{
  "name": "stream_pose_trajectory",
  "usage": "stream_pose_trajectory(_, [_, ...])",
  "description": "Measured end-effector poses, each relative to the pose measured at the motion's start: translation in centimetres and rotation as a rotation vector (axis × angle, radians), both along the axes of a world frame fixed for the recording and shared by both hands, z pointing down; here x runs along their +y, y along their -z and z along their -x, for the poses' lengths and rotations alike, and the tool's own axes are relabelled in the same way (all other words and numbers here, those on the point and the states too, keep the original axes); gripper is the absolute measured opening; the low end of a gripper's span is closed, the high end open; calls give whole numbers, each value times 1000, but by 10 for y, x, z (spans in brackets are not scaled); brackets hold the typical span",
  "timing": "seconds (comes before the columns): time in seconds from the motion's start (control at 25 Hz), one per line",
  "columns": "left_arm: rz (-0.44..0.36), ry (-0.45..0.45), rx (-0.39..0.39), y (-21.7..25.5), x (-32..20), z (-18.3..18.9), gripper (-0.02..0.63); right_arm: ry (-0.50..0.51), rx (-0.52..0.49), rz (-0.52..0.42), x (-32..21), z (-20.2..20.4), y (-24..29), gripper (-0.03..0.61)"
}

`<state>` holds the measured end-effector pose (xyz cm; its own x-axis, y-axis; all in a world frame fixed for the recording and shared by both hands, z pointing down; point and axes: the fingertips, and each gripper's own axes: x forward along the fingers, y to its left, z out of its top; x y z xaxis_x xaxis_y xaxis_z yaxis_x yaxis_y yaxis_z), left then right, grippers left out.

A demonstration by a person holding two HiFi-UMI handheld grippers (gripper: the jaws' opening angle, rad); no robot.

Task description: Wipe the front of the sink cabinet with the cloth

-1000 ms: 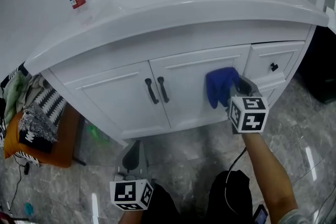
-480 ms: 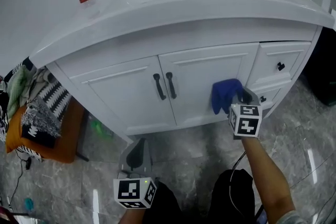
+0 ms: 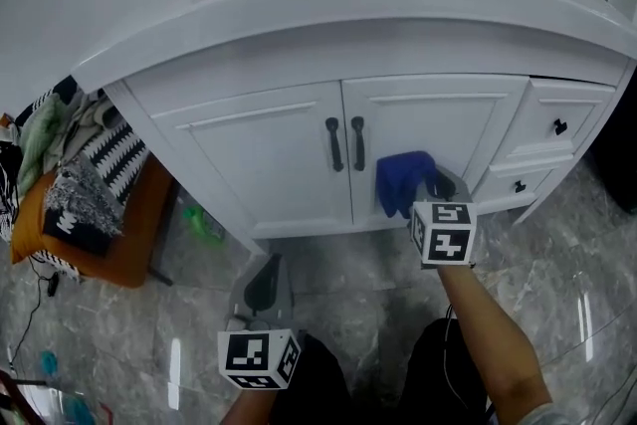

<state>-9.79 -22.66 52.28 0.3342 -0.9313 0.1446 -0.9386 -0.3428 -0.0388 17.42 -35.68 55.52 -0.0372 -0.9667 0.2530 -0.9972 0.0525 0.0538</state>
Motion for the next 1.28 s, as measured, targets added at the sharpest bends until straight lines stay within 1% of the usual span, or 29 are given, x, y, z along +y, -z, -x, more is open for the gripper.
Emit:
stream_pose_trajectory(0.12, [0, 18, -2, 0, 3, 14, 11, 74, 20, 13, -3, 43, -2, 31])
stream_pose_trajectory(0.2, [-4, 32, -2, 3, 5, 23, 11, 95, 31, 12, -5, 68, -1, 31])
stream_pose_trajectory(0.24, [-7, 38, 0, 4, 6, 28, 11, 80, 21, 8, -6, 74, 0, 29])
stream_pose_trajectory(0.32, [-11, 50, 1, 6, 7, 37, 11, 38, -33, -2, -4, 77, -1, 29])
stream_pose_trajectory(0.4, [-13, 62, 2, 7, 7, 45, 11, 19, -84, -6, -2, 80, -3, 29])
stream_pose_trajectory(0.6, [-15, 79, 3, 6, 8, 55, 11, 29, -149, 9, -1, 100, -10, 29])
stream_pose_trajectory(0.68, [-15, 81, 0, 6, 10, 58, 11, 48, -164, 21, -1, 113, -13, 29])
stream_pose_trajectory(0.84, [-12, 102, 0, 5, 13, 69, 11, 131, -135, 14, -7, 155, -6, 30])
stream_pose_trajectory(1.04, [-11, 146, -9, 5, 20, 96, 11, 165, -142, 0, -18, 198, 2, 32])
stream_pose_trajectory(1.2, [-5, 187, -12, 2, 26, 121, 11, 230, -121, 1, -22, 240, 5, 32])
stream_pose_trajectory(1.28, [-2, 205, -11, 1, 29, 131, 11, 257, -132, 10, -23, 262, 5, 32])
